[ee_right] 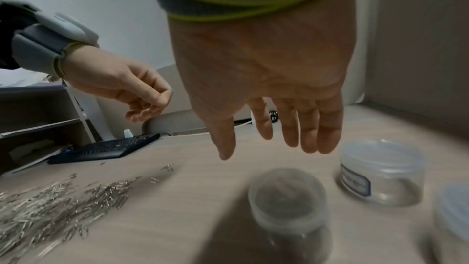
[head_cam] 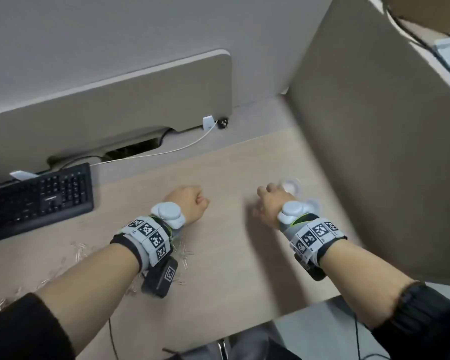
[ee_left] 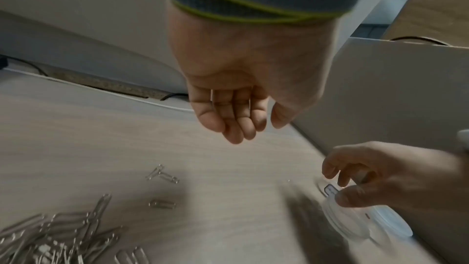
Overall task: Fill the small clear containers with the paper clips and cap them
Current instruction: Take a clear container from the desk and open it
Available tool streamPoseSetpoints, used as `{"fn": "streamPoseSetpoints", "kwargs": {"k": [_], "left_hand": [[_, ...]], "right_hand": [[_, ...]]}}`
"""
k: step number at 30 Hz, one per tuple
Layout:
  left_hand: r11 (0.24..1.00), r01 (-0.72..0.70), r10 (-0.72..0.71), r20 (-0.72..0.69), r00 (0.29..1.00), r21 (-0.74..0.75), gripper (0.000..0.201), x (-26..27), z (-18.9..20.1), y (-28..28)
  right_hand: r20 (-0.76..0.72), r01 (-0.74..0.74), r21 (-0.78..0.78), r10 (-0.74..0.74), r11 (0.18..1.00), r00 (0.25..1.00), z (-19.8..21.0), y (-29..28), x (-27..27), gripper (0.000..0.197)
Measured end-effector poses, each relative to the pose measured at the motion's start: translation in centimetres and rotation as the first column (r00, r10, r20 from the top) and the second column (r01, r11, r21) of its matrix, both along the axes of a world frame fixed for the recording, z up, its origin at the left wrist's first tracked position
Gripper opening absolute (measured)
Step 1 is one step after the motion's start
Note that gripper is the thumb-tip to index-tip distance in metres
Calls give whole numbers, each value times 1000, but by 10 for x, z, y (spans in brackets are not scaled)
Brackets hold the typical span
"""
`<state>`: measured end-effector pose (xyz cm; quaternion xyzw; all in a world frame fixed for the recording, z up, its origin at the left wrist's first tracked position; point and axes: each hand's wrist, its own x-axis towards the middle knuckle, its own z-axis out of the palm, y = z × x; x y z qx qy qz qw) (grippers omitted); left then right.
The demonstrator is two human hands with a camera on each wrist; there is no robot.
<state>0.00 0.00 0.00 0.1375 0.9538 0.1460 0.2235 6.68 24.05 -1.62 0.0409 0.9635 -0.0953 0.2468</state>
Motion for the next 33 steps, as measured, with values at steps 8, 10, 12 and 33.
{"fn": "streamPoseSetpoints", "kwargs": {"k": [8,10,12,33], "left_hand": [[1000,6,-7,106,994,8,32,9,-22,-9],[1000,2,-3,120,993,4,32,9,-26,-13],[1000,9,-11,127,992,17,28,9,-24,-15],[935,69,-141,188,972,347,57,19,5,-61]], "right_hand": [[131,95,35,-99,995,986,-33,1,5,32],[135,118,15,-118,993,984,-33,-2,7,29],[87,162,-31,-158,986,984,-28,-8,6,28],[22,170,-516,-185,840,982,42,-128,-8,45]]}}
